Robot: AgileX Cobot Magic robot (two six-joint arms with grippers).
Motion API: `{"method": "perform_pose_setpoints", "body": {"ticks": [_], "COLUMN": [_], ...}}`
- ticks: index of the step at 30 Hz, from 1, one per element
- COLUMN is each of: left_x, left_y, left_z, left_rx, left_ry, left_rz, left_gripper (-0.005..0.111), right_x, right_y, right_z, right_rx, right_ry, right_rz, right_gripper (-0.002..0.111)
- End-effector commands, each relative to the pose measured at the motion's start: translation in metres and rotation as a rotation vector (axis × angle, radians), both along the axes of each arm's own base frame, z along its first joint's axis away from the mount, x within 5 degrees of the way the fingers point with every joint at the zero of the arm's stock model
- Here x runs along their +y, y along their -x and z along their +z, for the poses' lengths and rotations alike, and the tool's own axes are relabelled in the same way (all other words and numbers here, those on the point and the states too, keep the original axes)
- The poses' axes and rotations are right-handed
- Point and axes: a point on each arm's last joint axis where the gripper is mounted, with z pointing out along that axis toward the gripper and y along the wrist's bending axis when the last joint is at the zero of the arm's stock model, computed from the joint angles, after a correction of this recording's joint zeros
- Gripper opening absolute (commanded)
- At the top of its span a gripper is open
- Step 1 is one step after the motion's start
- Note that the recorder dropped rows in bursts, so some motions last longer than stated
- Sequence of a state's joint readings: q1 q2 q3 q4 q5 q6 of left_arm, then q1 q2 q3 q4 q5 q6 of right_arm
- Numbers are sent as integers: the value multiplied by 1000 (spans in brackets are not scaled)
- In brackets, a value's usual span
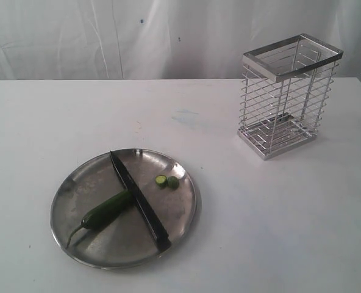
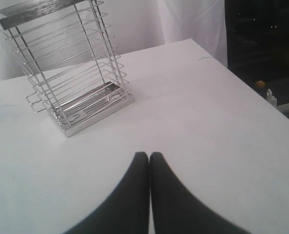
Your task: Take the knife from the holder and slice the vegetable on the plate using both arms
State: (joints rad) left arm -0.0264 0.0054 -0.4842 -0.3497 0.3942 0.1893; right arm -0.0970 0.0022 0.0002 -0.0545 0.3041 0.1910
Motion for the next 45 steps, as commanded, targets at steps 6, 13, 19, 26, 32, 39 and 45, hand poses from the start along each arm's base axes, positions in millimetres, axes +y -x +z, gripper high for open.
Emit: {"method": "perform_pose_setpoints", "body": {"ticks": [6, 13, 19, 26, 32, 39, 45], "left_x": [6, 11, 11, 11, 11, 11, 11], "left_y": [-24, -39, -38, -38, -38, -38, -38], "left_z": [-58, -138, -151, -151, -151, -151, -151], "left_rx": [164, 400, 424, 402, 397, 397, 397], "left_ry": [-55, 83, -122, -229, -237, -237, -237], "left_rz": [58, 136, 90, 60, 62, 62, 62], "left_gripper": [0, 0, 0, 0, 0, 0, 0], "right_x": [0, 0, 0, 0, 0, 0, 0], "right_y": [0, 0, 0, 0, 0, 0, 0], "right_z": [1, 1, 1, 1, 1, 1, 1], "right_rx": [-17, -17, -17, -17, -17, -17, -17], "right_ry": [0, 0, 0, -2, -2, -2, -2], "right_rz": [-3, -3, -3, -3, -3, -3, -3], "right_gripper": [0, 0, 0, 0, 0, 0, 0]}}
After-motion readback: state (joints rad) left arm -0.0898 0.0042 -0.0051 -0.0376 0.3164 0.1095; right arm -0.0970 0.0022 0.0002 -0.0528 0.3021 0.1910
